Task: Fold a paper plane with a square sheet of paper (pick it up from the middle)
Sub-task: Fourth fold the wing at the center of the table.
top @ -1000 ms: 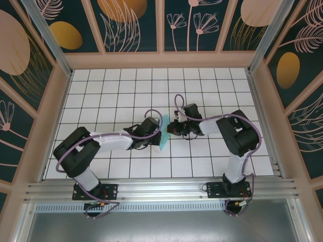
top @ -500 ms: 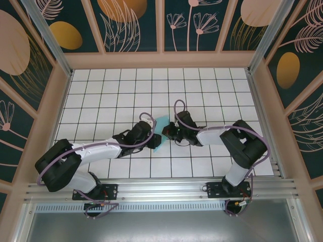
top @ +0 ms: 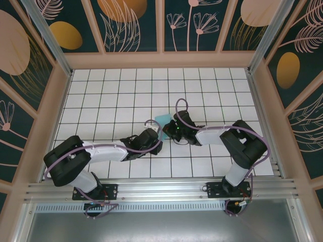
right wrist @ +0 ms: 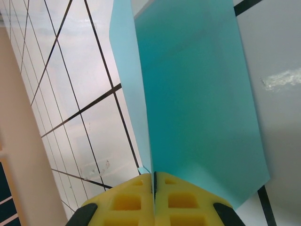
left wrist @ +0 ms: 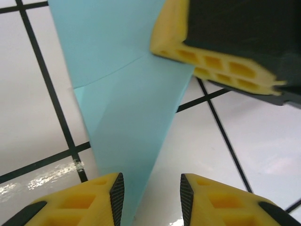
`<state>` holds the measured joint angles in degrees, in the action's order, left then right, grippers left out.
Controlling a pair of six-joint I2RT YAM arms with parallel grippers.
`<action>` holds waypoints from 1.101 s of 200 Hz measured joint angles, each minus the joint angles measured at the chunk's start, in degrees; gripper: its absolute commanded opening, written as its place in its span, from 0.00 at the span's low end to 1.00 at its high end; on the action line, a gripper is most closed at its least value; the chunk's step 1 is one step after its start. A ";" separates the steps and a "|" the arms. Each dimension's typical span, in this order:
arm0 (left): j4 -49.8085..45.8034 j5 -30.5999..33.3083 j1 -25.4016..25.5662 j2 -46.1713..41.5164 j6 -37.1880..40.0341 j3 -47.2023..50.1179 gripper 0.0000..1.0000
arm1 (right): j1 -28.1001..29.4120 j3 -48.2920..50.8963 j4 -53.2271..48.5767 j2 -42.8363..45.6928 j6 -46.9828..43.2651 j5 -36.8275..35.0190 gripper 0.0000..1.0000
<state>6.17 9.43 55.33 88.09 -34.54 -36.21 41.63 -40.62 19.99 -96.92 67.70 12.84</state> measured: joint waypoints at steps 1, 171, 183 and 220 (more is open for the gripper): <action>0.02 0.07 0.00 0.04 0.02 0.00 0.38 | 0.00 -0.02 -0.04 0.00 0.02 0.00 0.02; -0.44 6.08 0.42 4.35 0.87 -2.80 0.06 | 0.00 -1.90 -2.19 0.00 -0.04 0.02 0.05; -0.42 6.10 0.42 4.46 1.03 -2.82 0.00 | 0.00 -2.14 -2.62 0.00 -0.28 0.02 0.08; -0.44 6.75 0.50 4.68 0.39 -2.78 0.00 | 0.00 -3.02 -5.03 0.07 -3.34 -0.28 0.30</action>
<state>5.74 16.19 55.83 92.77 -34.15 -38.98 41.63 -43.64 14.96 -96.86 64.36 12.56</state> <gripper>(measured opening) 0.047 0.216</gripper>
